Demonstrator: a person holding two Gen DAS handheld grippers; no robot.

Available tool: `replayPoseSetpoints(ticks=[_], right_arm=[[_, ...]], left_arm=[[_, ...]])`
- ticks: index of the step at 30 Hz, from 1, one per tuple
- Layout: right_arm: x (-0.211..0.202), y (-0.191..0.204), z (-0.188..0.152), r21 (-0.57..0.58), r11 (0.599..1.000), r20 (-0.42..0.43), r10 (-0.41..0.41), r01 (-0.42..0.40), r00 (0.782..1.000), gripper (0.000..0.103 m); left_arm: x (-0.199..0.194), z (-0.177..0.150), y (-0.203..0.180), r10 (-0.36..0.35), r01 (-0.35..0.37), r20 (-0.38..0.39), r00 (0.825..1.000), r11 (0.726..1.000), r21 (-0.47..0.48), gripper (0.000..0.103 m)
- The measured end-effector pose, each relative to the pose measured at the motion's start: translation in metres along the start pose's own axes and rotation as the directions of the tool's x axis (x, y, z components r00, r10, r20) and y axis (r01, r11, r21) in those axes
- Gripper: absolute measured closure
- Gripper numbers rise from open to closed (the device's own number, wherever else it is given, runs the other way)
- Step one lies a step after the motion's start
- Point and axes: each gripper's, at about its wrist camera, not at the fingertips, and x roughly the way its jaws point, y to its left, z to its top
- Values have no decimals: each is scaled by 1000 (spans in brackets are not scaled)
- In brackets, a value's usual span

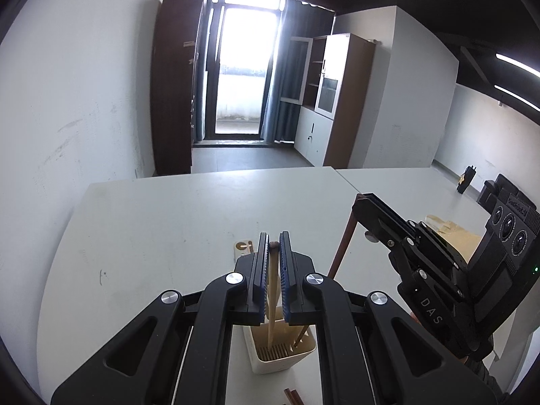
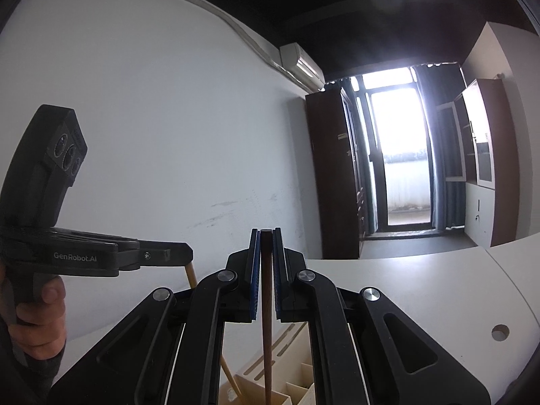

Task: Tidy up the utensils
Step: 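Carry both held chopsticks over the cream holder and lower them into its slots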

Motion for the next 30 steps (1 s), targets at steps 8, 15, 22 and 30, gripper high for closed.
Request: replayPoseSetpoints(ticks=[8,15,22,30], right_arm=[[2,0,-22,4,1000,-62,-10,10,998,95],[9,-5,-22,22,1000,-100,-12,15,995,95],[7,-6,-25,32,999,-123,-13,17,992,95],[11,-3,-29,33,999,-157,-11,16,987,95]], left_arm=[[26,-21,4,1,-2,-63,998,1000,-11,97],[36,-32,7,17,-18,-98,995,1000,-13,97],[40,-38,11,26,-29,-118,993,999,-23,97],[49,-44,13,29,-35,-148,989,999,-37,97]])
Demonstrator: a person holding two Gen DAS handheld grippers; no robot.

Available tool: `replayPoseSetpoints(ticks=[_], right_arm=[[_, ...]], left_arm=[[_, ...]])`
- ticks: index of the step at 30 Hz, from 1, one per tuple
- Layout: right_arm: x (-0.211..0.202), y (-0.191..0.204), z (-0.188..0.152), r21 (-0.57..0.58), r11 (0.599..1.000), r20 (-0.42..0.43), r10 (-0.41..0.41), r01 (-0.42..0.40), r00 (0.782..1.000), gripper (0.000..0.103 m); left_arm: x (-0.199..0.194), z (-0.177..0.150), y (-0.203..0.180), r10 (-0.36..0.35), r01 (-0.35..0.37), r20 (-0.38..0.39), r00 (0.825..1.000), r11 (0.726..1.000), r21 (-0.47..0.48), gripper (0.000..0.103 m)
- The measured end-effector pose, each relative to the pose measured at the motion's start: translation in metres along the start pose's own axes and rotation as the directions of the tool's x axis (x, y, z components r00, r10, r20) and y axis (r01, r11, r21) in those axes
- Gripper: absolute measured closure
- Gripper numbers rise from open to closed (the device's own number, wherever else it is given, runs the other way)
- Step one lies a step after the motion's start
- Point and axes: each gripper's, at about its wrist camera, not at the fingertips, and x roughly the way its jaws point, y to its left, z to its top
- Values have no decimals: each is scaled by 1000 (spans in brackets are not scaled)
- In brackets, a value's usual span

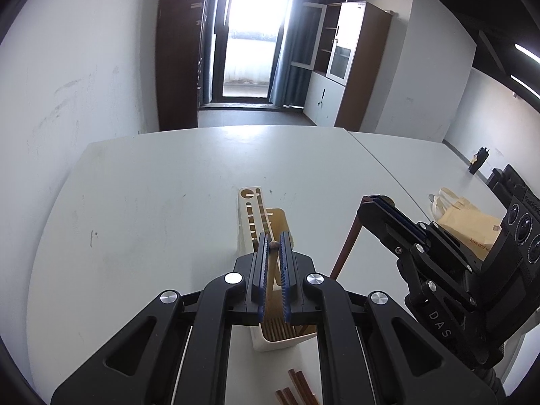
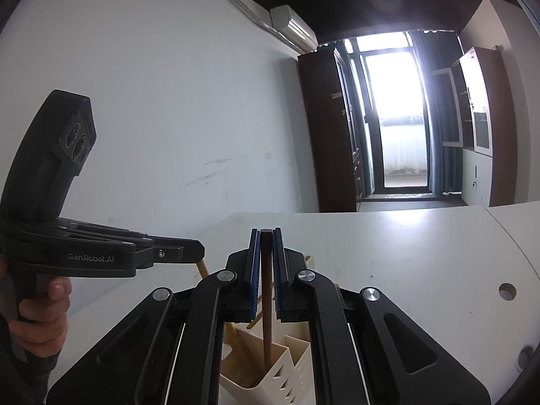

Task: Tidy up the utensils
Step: 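Carry both held chopsticks over the cream holder and lower them into its slots, then open the left gripper while the right gripper opens, releasing both chopsticks, then move both open grippers back down to the remaining chopsticks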

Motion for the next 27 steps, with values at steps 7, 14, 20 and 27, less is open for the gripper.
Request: replayPoseSetpoints(ticks=[7,14,20,27], right_arm=[[-3,1,1,5,1000,-10,11,-11,1000,95],[-20,-1,5,27,999,34,23,-24,999,65],[-42,-2,8,37,999,70,29,-32,997,41],[-62,1,-8,35,999,25,28,-28,999,21]], left_arm=[[-9,-2,1,12,-12,17,1000,1000,2,81],[-25,-6,7,21,-19,64,998,1000,-18,47],[-52,-10,6,61,-59,156,986,998,-19,17],[-64,-33,12,89,-84,164,982,996,-41,7]])
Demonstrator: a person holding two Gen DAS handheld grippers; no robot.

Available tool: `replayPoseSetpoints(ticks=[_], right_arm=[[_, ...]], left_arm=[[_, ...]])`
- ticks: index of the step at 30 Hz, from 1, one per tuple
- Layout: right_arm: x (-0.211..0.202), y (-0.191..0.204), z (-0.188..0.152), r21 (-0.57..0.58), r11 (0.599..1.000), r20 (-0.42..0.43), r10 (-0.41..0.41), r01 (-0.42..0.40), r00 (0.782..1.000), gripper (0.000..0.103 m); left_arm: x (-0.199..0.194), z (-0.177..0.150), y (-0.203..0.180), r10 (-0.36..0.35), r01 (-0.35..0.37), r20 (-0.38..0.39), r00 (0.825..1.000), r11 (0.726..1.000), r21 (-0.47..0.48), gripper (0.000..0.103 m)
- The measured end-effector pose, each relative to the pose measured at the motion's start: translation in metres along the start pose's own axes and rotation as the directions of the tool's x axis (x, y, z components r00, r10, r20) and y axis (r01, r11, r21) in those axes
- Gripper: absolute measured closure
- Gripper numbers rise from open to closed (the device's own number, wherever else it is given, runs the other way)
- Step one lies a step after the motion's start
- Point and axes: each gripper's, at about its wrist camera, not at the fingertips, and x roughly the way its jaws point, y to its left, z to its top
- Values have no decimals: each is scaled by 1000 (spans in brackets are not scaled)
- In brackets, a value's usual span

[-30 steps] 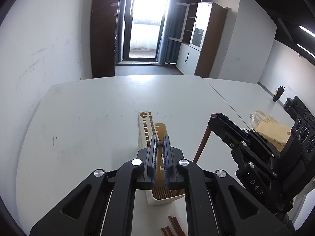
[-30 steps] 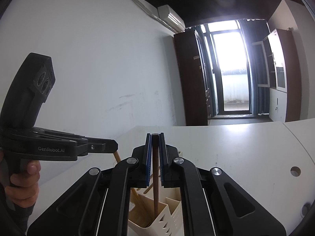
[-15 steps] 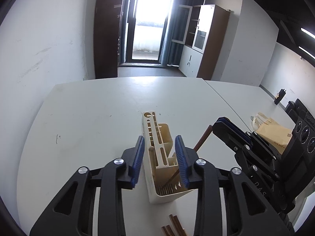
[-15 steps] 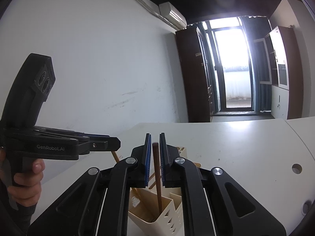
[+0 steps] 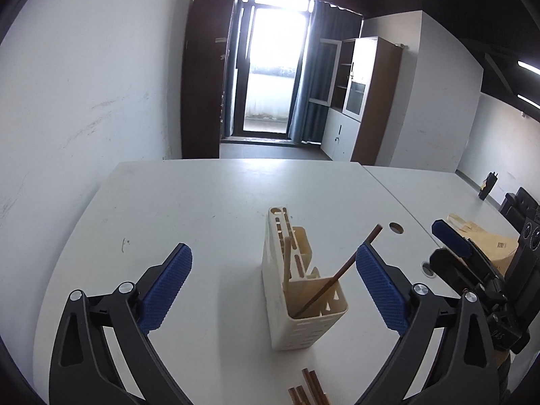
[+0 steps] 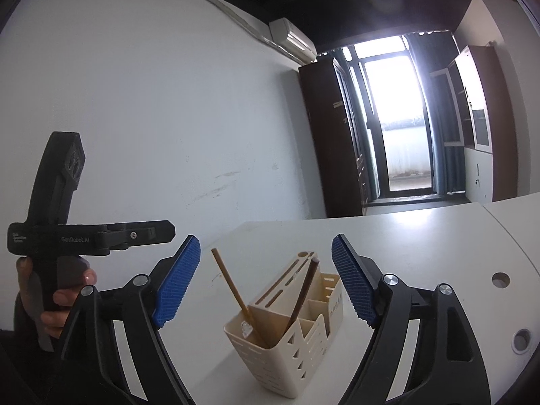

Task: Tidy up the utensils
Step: 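Move both open grippers back down to the remaining chopsticks, then close the left gripper on a light chopstick while the right closes on a dark one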

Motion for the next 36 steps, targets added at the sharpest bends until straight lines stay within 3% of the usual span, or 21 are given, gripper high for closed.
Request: replayPoseSetpoints(ticks=[5,9,13,16,21,22,24,27,31,36], right_arm=[[1,-3,-34,-15,999,-119,-31,30,992,20],[15,-6,-66,-26,998,-243,-58,53,968,20],[32,-13,-103,11,998,-364,-61,69,929,20],[52,-14,-128,40,997,-465,-35,61,885,20],[76,-3,-161,31,998,-561,-30,58,827,21],[78,-2,-168,28,998,-576,-29,55,817,23],[86,2,-181,16,998,-606,-32,53,795,46],[90,9,-195,1,999,-636,-30,39,771,61],[100,18,-205,-44,998,-658,-67,50,750,63],[108,27,-217,-109,992,-667,-120,63,736,70]], left_arm=[[6,-42,11,47,-48,-74,996,999,-12,6],[25,-90,19,44,-47,-190,981,999,-15,6],[54,-137,19,31,-36,-332,943,999,-7,7],[73,-170,16,0,-8,-421,907,1000,-18,8],[90,-202,6,-51,38,-507,861,999,-37,17],[91,-206,4,-58,45,-517,854,998,-37,20],[94,-214,-2,-59,50,-537,842,998,-32,23],[98,-225,-9,-50,51,-564,824,999,-14,30],[101,-235,-15,-22,41,-583,812,999,20,37],[99,-237,-16,-8,35,-576,817,999,36,41]])
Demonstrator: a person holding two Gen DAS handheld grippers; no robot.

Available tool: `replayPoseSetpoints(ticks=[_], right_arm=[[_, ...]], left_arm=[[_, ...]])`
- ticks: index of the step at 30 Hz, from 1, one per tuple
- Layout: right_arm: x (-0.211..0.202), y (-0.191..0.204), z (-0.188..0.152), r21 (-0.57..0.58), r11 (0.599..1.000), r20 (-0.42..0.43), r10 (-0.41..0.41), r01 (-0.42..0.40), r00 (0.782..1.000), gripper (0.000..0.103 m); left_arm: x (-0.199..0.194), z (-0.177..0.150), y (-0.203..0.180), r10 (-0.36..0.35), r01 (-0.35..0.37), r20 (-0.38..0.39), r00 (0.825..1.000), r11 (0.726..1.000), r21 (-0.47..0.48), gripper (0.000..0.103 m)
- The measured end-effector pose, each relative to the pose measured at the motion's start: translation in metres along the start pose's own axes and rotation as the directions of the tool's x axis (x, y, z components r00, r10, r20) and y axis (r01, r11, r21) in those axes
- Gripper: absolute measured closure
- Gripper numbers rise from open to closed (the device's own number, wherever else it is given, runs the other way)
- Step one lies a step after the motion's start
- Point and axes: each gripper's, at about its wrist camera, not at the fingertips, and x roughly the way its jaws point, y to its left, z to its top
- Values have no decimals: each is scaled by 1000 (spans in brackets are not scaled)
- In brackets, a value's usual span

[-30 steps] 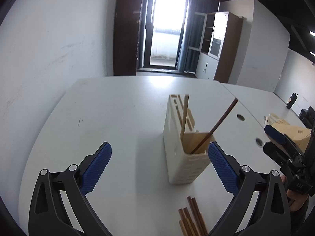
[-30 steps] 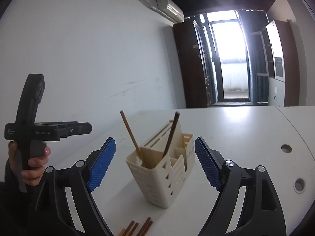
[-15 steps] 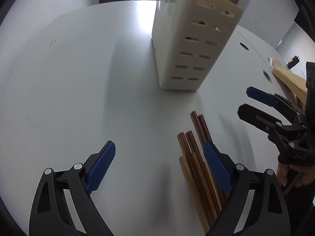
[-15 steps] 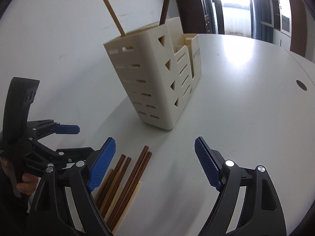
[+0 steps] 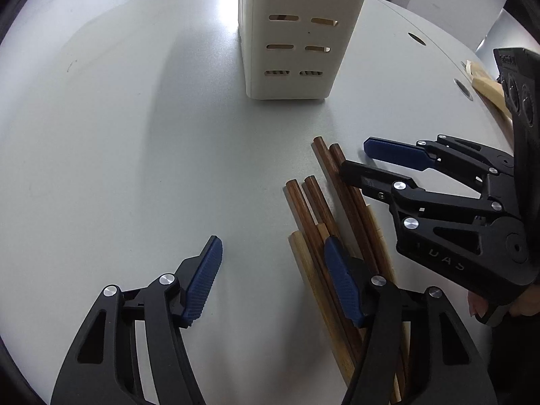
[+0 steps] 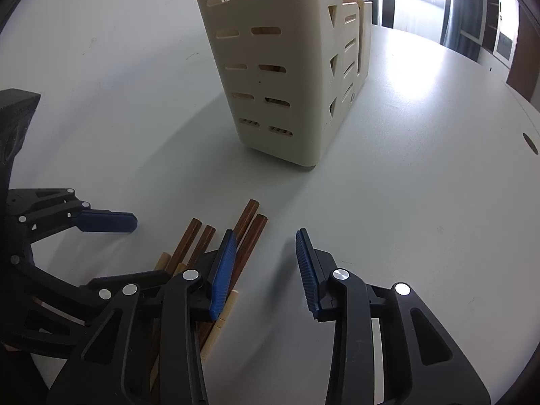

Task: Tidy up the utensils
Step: 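Close the left gripper on a light chopstick while the right closes on a dark one, then lift both held chopsticks and carry them toward the cream holder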

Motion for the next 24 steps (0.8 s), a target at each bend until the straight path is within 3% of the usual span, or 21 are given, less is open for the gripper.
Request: replayPoseSetpoints(ticks=[5,12,15,17,19,24], right_arm=[[4,10,-1,-38,998,8,-51,51,999,85],[9,15,-14,-21,999,19,-39,39,999,93],[3,9,-16,-2,1000,21,-19,19,1000,96],[-2,5,-16,11,1000,29,-10,10,1000,96],[-6,3,-16,24,1000,37,-2,1,999,96],[-11,-2,-15,49,999,44,10,-12,999,96]], left_arm=[[-2,-3,8,-3,3,-4,1000,1000,-11,45],[0,-1,1,-3,3,-1,1000,1000,-4,50],[3,4,-5,-18,18,-6,1000,1000,-4,59],[3,6,-6,-30,30,-14,999,1000,-3,72],[4,6,-7,5,-5,-20,1000,1000,2,87],[5,6,-7,19,-19,-18,1000,1000,14,90]])
